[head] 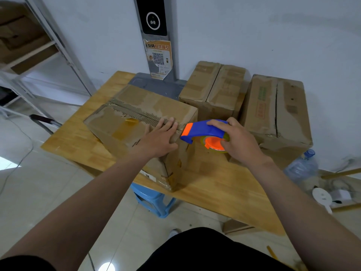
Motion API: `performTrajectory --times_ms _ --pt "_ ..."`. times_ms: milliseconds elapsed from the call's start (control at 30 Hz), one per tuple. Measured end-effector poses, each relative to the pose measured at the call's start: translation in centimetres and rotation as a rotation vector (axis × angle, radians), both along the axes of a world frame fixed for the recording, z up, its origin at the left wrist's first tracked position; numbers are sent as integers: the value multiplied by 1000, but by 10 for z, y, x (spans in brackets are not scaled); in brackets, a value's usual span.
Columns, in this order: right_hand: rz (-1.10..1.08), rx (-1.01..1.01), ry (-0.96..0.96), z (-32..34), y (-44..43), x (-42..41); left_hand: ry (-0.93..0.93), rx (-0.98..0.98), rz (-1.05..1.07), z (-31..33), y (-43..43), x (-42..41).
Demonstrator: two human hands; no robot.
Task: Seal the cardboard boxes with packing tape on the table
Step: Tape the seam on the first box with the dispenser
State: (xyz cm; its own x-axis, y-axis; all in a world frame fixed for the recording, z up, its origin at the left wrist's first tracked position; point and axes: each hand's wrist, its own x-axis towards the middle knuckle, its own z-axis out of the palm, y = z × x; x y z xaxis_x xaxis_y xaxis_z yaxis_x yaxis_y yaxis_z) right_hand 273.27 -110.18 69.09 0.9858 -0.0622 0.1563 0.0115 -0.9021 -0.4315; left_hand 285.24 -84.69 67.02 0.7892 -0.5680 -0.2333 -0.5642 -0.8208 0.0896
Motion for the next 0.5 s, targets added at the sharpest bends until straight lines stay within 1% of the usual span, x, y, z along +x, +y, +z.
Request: performTrajectory --times_ms 167,367,500 --pt "6 0 -6 -2 -1 0 -32 24 -31 1 -8 -1" --pt "-12 64 -21 -9 -10 -9 -46 59 -7 -2 -13 -3" --pt "-2 60 -48 -13 -10 -19 -62 52 5 -4 -13 -6"
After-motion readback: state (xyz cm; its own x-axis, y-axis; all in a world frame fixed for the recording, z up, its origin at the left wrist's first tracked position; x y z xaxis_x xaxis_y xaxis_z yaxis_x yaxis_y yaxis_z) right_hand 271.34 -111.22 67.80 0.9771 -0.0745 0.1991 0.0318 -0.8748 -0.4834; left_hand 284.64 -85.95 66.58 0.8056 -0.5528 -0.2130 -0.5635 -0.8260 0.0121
